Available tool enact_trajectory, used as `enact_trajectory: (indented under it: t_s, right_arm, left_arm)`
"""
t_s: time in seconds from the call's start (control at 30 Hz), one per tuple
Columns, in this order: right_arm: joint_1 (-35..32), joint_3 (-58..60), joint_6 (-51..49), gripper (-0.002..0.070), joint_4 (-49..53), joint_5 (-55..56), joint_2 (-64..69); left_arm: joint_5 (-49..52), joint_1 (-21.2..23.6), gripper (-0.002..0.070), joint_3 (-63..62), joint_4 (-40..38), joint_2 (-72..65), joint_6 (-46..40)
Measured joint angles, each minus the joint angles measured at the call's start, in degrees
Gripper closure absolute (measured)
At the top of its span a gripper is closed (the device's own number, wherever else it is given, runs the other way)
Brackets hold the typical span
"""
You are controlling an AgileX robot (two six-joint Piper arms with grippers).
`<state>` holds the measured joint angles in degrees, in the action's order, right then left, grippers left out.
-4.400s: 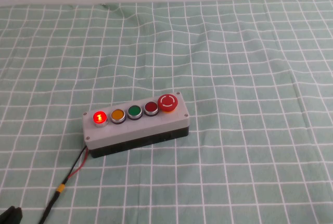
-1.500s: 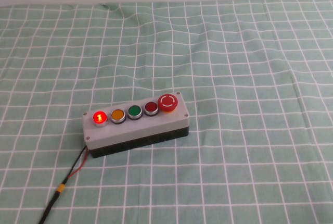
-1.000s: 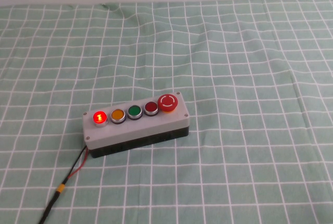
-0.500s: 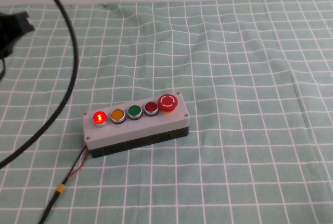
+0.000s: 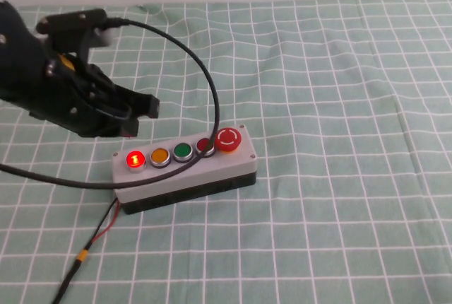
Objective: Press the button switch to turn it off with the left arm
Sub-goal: Press the button to turn off
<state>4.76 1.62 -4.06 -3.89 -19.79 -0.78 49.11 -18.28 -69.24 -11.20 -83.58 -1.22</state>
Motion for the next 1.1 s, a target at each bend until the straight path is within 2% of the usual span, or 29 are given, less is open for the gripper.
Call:
enact_trajectory:
  t_s: [0.23, 0.73, 0.97, 1.1]
  right_arm:
    - [0.0, 0.0, 0.0, 0.0692, 0.0, 0.0, 0.0]
    - [0.0, 0.0, 0.0, 0.0692, 0.0, 0.0, 0.0]
    - [0.0, 0.0, 0.0, 0.0692, 0.0, 0.0, 0.0]
    - [0.0, 0.0, 0.0, 0.0692, 0.0, 0.0, 0.0]
  left_arm:
    - [-0.1, -1.1, 0.0678, 0.0, 5.0, -6.0, 4.2]
    - [-4.6, -1.1, 0.0678, -1.3, 5.4, -13.8, 4.6]
    - [-1.7, -1.1, 0.0678, -3.9, 6.1, -13.4, 4.6]
    - [0.2, -1.1, 0.0678, -7.6, 6.7, -8.4, 4.6]
